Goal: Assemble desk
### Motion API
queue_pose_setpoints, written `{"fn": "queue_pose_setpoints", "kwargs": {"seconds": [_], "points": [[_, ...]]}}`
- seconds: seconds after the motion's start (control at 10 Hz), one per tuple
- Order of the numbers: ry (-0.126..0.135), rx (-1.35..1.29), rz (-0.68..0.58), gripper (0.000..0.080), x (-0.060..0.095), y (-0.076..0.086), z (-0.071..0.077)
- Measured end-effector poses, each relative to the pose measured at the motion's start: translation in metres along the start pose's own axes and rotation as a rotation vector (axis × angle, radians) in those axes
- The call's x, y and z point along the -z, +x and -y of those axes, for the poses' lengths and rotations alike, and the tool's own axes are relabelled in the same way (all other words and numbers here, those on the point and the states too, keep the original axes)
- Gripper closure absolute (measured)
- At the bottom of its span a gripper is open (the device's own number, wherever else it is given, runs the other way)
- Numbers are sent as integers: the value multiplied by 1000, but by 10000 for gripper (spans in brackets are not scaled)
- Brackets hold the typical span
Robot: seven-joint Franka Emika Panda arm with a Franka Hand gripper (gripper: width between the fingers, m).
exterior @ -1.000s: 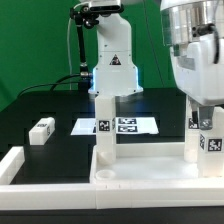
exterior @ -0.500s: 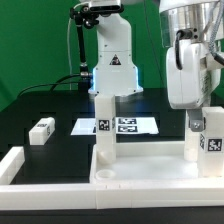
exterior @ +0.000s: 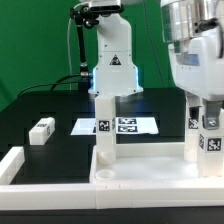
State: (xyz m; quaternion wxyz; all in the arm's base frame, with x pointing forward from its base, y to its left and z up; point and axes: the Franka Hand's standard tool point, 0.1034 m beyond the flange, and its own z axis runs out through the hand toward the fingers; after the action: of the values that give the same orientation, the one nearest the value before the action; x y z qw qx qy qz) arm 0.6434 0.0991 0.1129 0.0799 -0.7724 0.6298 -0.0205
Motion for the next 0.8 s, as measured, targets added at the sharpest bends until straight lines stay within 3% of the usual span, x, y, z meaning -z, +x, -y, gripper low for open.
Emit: {"fn": "queue_pose_setpoints", "kwargs": {"seconds": [0.4,0.8], "points": [[-4,352,-8,151,0,0,0],[-63,926,-59,151,-3,-26,0]]}}
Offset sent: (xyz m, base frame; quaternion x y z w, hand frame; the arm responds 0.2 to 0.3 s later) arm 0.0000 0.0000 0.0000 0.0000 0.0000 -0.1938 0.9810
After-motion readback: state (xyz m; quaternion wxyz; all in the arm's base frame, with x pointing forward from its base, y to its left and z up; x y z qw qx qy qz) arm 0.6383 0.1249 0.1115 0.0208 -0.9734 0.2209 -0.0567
